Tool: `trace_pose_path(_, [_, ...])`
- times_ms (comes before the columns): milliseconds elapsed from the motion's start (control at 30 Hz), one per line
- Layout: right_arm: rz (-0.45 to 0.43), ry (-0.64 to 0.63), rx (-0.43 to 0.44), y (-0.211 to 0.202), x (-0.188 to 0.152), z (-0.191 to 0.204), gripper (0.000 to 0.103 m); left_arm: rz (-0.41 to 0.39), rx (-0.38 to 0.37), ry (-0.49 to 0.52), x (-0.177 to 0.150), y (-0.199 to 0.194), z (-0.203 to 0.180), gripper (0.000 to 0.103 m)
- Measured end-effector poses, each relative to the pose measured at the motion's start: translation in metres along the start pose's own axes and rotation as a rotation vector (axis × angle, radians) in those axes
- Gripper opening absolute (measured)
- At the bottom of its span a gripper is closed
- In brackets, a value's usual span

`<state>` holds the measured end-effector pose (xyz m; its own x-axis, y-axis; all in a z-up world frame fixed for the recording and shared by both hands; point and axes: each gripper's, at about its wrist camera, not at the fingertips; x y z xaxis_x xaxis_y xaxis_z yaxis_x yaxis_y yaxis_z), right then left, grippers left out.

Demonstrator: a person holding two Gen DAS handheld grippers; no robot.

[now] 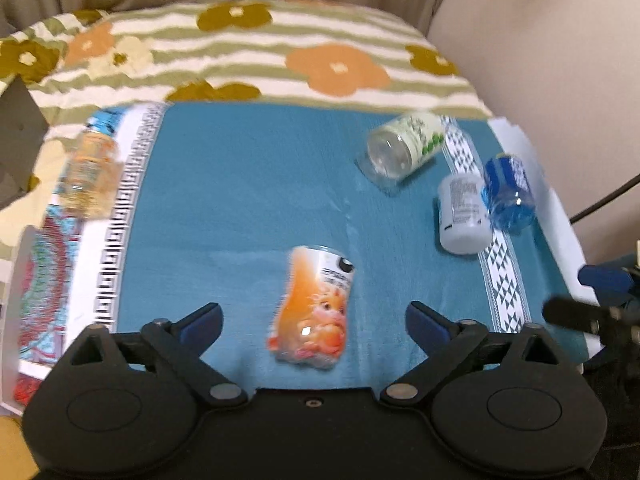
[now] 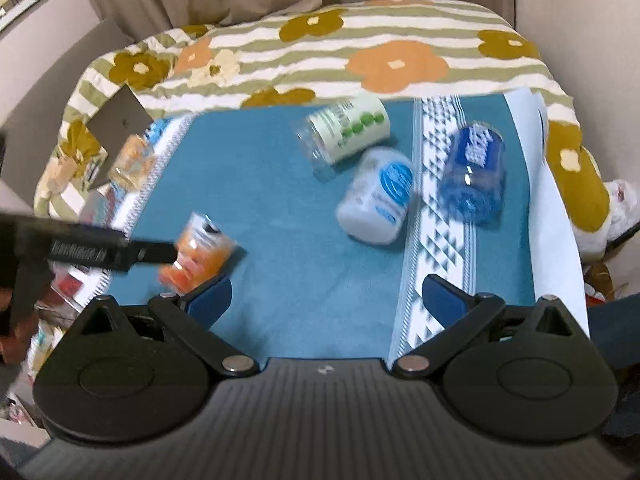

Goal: Flip cup upright
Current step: 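Grasp the orange-labelled cup with the right gripper and lift it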

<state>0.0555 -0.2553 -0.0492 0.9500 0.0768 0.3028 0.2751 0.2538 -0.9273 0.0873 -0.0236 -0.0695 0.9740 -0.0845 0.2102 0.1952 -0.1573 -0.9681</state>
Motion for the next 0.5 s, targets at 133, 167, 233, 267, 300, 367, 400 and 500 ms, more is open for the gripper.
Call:
trace_pose_path(133, [0.05, 0.032, 0.027, 0.001, 0.022, 0.019, 0.103, -0.06, 0.025, -0.012, -0.017, -0.017, 0.018, 0.103])
trace_pose_path(167, [0.069, 0.044, 0.036, 0.004, 0.026, 0.025, 0.103, -0.069, 0.031, -0.017, -0.021, -0.019, 0.022, 0.103])
trace_pose_path(233, [0.111, 0.077, 0.065, 0.017, 0.036, 0.036, 0.103, -0.084, 0.028, -0.027, -0.029, -0.022, 0.033, 0.103])
trace_pose_path(267, [0.125, 0.09, 0.082, 0.023, 0.04, 0.041, 0.103, -0.091, 0.025, -0.03, -0.032, -0.023, 0.039, 0.103])
trace_pose_path(300, [0.14, 0.107, 0.096, 0.031, 0.045, 0.046, 0.103, -0.096, 0.026, -0.035, -0.036, -0.023, 0.043, 0.103])
trace_pose_path(367, [0.173, 0.154, 0.123, 0.05, 0.053, 0.054, 0.103, -0.103, 0.028, -0.047, -0.044, -0.024, 0.054, 0.103])
trace_pose_path(400, [0.191, 0.18, 0.145, 0.06, 0.056, 0.057, 0.103, -0.103, 0.026, -0.054, -0.047, -0.023, 0.059, 0.103])
trace_pose_path(500, [0.239, 0.291, 0.214, 0.091, 0.066, 0.062, 0.103, -0.095, 0.013, -0.074, -0.054, -0.018, 0.078, 0.103])
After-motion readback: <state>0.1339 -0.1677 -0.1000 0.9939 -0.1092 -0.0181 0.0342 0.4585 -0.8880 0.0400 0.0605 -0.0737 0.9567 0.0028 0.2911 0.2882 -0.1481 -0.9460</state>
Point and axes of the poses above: each gripper's, at about its wrist camera, not at the fingertips, and y roughly the way its jaws point, z to its left, x to its top, and after that the axes turned 15 degrees about z, right-handed
